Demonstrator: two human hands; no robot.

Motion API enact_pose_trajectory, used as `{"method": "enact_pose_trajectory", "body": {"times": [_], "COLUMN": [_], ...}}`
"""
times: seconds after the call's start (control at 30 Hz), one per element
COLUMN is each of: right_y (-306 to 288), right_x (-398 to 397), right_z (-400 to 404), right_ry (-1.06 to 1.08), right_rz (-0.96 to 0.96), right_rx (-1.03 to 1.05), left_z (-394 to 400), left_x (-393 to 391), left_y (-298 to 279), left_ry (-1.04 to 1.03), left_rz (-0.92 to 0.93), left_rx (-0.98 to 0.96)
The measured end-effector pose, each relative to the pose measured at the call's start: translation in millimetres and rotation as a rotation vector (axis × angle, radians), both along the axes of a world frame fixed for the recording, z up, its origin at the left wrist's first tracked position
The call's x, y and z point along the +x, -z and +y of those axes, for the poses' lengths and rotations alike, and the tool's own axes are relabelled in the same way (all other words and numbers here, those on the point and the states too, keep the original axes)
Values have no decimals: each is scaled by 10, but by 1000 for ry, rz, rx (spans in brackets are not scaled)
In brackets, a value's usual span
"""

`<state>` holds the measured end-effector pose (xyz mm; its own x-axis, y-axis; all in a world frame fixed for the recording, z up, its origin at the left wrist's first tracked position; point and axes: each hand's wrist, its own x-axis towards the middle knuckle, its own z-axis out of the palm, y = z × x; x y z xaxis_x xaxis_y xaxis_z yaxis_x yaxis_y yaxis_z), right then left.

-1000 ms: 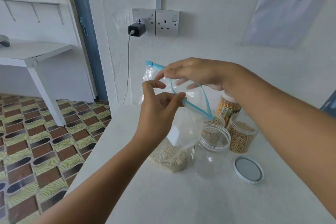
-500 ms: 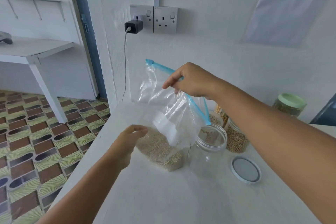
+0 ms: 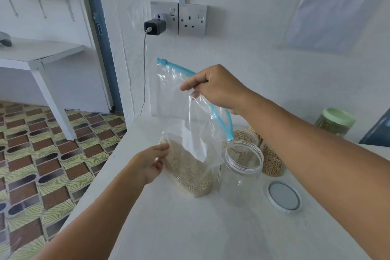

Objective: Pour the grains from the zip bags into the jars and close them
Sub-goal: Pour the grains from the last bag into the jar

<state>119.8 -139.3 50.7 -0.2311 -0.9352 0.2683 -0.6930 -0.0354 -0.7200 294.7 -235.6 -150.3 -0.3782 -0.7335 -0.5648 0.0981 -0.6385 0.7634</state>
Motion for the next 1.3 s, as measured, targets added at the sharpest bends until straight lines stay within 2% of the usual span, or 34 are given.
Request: {"method": "enact_pose_trajectory", "body": {"times": [0.13, 0.33, 0.43, 0.57, 0.7, 0.83, 1.1, 1.3], "right_y": [-69, -115, 1, 154, 143, 143, 439, 431], "right_x": [-60, -248, -289, -318, -370, -496, -701, -785], "right_z": [-3, -35, -69, -116, -165, -117, -5, 1], "right_ry": [35, 83, 119, 133, 158, 202, 279, 285], "right_rz": [-14, -116, -112, -89, -80, -84, -89, -145], "right_rx": [-30, -97, -103, -82, -118, -129, -56, -107], "left_z": [-119, -425, -498, -418, -483, -458, -531, -566], "left_x": [24, 344, 477, 539, 498, 358, 302, 210], "left_y": [-8, -358, -328, -169, -182, -366, -289, -395], "left_ry": [-67, -237, -257, -218, -274, -335, -38, -193], "left_rz": [40, 16, -92, 6, 126, 180, 66, -18], "left_rx": [-28, -334, -493, -491, -476, -566, -642, -819]}}
